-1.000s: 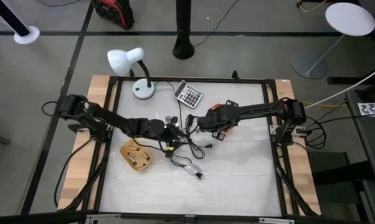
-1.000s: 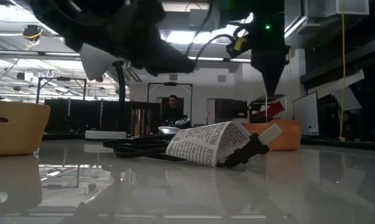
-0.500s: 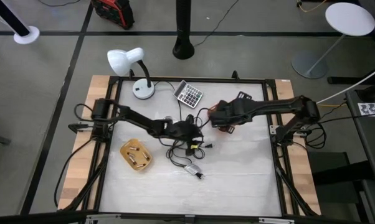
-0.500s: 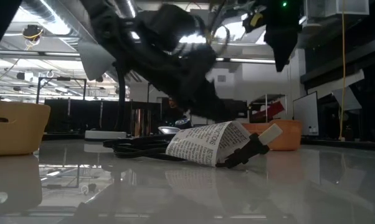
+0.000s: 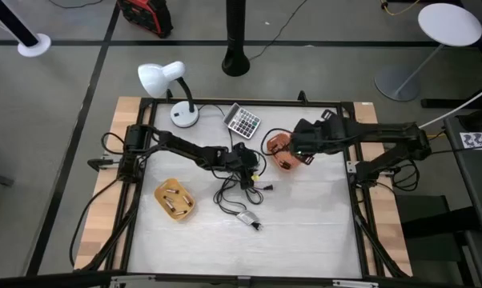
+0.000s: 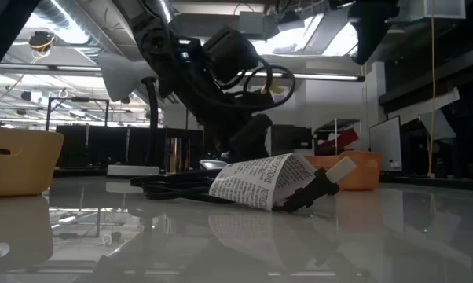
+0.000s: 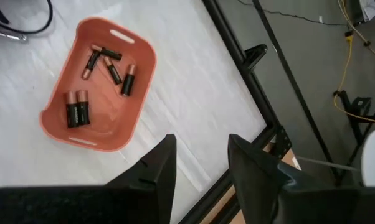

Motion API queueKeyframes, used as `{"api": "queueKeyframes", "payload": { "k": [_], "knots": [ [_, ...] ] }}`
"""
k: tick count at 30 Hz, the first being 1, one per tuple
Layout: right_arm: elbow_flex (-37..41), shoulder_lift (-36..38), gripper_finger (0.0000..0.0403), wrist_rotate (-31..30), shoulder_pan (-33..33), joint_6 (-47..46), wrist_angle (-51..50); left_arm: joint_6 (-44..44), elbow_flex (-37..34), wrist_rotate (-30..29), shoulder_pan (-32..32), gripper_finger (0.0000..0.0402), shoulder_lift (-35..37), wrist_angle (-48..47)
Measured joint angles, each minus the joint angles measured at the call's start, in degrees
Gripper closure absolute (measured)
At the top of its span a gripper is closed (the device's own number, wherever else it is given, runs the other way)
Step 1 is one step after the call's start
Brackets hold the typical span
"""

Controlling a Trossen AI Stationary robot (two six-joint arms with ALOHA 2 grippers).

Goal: Sort batteries
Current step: Put the silver battery into the yellow bin

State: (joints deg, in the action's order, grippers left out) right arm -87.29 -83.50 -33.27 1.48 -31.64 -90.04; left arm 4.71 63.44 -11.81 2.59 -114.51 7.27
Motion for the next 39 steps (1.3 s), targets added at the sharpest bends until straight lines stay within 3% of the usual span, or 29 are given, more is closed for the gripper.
{"api": "queueKeyframes", "payload": {
  "k": [17, 29, 39],
  "knots": [
    [0.0, 9.27, 0.0265, -0.53, 0.0, 0.0, 0.02, 2.14, 0.13, 0.33, 0.19, 0.0278, -2.88, -0.33],
    [0.02, 10.66, 0.0265, -0.51, 0.0, 0.0, 0.04, 0.87, 0.13, 2.69, 2.93, 0.0381, -2.88, -1.56],
    [0.04, 10.66, 0.0265, -0.34, 0.0, 0.0, 0.13, 2.02, -0.13, 7.34, 3.49, 0.0367, -1.11, -1.59]
  ]
}}
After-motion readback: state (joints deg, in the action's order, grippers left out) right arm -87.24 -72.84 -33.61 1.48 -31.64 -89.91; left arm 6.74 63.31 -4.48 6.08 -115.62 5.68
